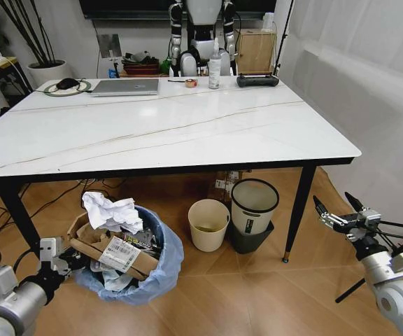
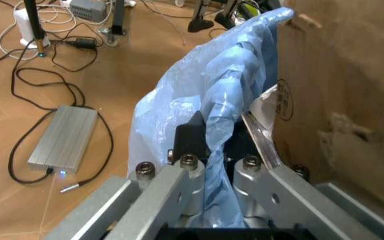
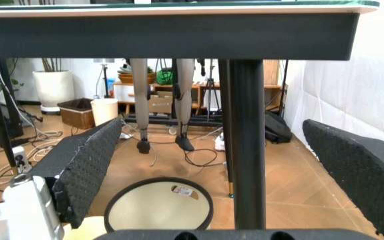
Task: Pick up the trash bin and place the trash from the table into it.
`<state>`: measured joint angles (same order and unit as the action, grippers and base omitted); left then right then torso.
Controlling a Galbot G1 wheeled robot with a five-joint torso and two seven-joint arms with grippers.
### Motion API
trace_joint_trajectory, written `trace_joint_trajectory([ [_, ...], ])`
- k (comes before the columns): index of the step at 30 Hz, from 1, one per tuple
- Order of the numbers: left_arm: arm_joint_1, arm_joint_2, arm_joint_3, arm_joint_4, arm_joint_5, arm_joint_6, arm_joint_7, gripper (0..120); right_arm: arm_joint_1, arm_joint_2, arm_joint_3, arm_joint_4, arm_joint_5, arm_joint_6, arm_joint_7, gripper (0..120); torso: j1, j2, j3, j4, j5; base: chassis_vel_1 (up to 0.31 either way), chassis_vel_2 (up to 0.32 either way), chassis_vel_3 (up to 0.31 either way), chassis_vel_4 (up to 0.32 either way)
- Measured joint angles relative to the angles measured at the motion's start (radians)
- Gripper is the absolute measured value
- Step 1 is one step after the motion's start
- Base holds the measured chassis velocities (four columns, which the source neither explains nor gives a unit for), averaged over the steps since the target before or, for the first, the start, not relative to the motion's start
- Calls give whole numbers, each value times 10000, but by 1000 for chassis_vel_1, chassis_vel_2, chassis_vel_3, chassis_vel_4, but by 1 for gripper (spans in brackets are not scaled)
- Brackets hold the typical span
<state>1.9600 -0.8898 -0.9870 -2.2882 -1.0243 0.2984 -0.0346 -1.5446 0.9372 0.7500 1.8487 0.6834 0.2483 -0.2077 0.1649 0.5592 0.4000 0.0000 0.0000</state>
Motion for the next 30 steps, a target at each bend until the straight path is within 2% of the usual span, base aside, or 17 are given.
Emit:
trace_joint_trajectory([
  [30,-63,-46,73,69,58,-6,-6,0,0,0,0,0,0,0,0,100,-470,-1244,-773,-1,0,0,0,0,0],
])
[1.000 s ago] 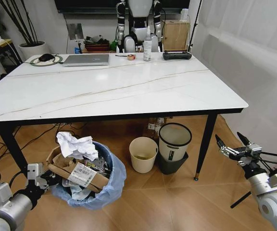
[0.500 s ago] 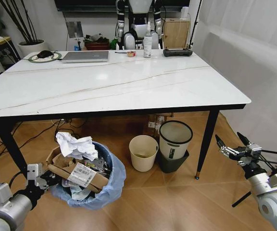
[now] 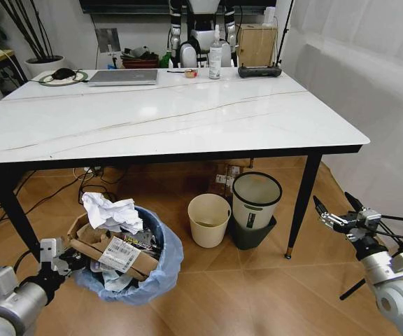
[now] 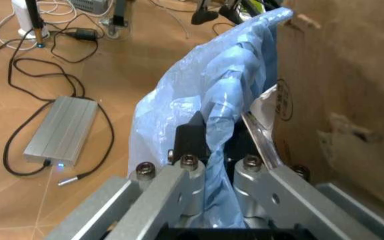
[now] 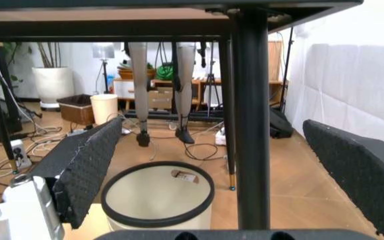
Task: Pick up the trash bin and place the trash from the table into it.
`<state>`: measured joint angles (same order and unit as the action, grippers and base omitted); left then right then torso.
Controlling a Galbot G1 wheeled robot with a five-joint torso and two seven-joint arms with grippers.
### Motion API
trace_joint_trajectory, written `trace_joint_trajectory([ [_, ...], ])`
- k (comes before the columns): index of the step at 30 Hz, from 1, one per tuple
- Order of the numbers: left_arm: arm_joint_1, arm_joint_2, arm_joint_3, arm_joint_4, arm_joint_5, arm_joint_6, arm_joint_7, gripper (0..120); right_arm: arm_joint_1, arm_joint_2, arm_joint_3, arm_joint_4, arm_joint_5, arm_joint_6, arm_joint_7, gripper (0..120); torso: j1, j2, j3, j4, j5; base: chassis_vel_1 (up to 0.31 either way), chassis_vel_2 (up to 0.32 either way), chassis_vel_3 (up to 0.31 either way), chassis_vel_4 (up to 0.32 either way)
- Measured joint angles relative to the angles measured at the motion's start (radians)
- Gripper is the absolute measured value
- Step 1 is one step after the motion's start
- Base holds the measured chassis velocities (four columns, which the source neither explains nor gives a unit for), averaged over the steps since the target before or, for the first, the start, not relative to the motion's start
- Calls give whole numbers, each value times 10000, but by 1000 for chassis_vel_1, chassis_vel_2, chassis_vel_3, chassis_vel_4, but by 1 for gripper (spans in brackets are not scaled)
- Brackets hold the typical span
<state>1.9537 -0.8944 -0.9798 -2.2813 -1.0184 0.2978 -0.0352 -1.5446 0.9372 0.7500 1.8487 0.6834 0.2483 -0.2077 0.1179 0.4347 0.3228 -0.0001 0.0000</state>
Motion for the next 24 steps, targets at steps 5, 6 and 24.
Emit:
trace_joint_trajectory([
  [5,-23,7,18,52,-7,-3,6,0,0,0,0,0,0,0,0,100,-81,-241,-160,0,0,0,0,0,0],
  [6,-29,8,24,62,-10,-4,6,0,0,0,0,0,0,0,0,100,-102,-297,-193,1,0,0,0,0,0],
  [24,-91,23,106,167,-11,-8,19,0,0,0,0,0,0,0,0,100,-330,-988,-659,1,0,0,0,0,0],
])
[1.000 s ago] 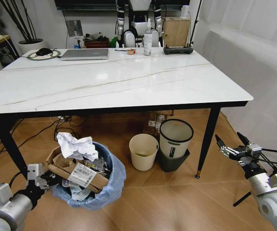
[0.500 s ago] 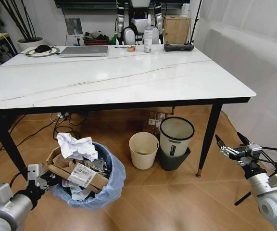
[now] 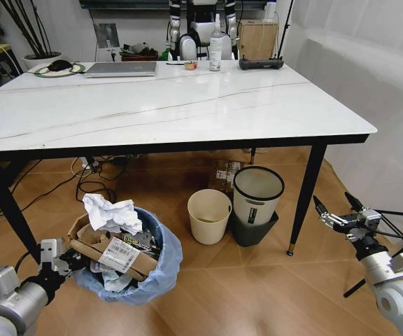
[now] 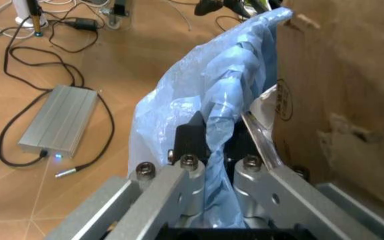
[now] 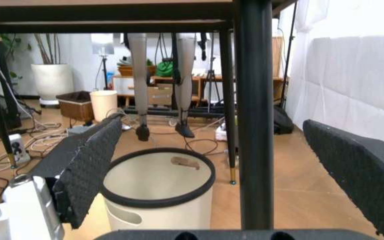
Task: Pick up the trash bin and place the trash from the table into it.
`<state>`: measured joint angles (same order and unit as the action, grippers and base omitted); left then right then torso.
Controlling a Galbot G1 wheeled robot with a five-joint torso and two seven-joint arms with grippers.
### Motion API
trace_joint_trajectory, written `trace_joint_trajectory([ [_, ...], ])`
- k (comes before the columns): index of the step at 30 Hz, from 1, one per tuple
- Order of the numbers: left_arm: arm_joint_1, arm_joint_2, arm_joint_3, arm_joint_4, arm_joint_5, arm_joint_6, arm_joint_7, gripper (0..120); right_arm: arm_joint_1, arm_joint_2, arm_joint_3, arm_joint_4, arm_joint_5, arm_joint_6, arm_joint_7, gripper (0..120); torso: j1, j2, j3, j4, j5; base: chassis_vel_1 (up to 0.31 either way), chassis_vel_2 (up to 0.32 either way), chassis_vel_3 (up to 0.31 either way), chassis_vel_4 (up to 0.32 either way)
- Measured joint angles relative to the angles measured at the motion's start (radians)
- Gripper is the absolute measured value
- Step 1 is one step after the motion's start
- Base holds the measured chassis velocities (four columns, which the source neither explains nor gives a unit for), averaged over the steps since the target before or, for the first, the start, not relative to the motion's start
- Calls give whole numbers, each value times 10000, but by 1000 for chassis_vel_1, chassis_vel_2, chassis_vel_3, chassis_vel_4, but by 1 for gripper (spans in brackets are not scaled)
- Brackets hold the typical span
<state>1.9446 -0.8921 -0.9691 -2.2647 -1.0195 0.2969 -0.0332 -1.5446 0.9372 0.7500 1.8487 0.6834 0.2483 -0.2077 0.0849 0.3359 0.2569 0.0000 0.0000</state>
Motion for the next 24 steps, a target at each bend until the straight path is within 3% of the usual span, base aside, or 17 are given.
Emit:
trace_joint_trajectory([
  [24,-60,-9,104,73,-47,-13,10,0,0,0,0,0,0,0,0,100,-287,-943,-658,0,0,0,0,0,0],
])
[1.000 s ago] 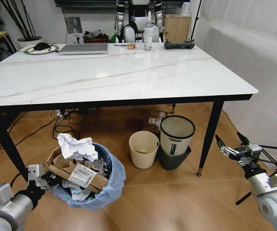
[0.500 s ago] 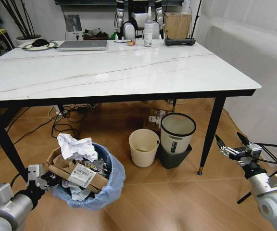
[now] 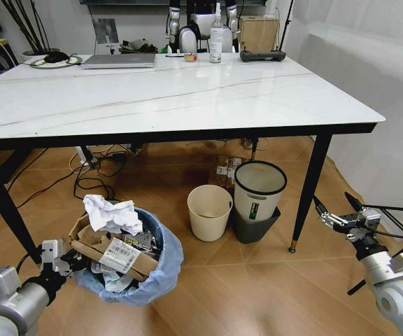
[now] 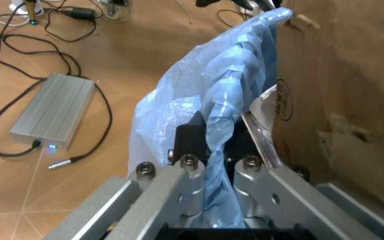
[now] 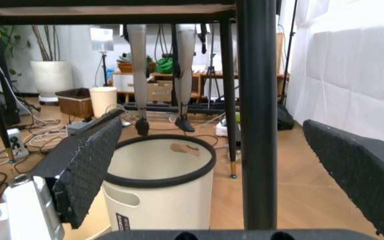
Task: Pick up the trash bin and place the trash from the table into it.
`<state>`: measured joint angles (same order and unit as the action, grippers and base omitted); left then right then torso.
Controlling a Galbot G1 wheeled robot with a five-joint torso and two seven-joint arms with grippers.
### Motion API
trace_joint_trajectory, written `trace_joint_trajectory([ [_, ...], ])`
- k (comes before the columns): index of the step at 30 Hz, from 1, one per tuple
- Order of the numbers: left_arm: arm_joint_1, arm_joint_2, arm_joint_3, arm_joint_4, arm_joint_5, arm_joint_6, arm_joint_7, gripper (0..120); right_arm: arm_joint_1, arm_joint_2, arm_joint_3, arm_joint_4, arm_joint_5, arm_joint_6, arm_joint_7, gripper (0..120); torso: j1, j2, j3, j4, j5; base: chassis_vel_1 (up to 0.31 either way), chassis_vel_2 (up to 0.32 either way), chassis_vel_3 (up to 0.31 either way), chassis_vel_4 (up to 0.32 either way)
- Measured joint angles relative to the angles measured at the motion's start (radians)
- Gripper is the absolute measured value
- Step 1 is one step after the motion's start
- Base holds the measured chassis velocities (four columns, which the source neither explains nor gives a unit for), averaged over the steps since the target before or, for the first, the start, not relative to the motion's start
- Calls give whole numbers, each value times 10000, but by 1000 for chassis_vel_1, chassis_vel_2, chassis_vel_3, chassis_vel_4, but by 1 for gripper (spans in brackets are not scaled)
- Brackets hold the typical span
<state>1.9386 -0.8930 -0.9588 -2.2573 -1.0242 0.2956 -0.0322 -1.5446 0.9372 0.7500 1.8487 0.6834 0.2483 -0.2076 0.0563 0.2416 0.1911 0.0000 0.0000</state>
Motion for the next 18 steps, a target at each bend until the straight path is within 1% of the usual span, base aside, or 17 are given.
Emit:
trace_joint_trajectory([
  [10,-11,10,13,48,12,-38,-12,0,0,0,0,0,0,0,0,100,-101,-321,-218,-1,0,0,0,0,0],
  [15,-18,10,35,54,29,-44,7,0,0,0,0,0,0,0,0,100,-145,-529,-380,-1,0,0,0,0,0],
  [17,-18,10,35,54,29,-44,7,0,0,0,0,0,0,0,0,100,-146,-534,-384,-1,0,0,0,0,0],
  [18,-16,10,36,55,29,-46,12,0,0,0,0,0,0,0,0,100,-158,-599,-439,-1,0,0,0,0,0],
])
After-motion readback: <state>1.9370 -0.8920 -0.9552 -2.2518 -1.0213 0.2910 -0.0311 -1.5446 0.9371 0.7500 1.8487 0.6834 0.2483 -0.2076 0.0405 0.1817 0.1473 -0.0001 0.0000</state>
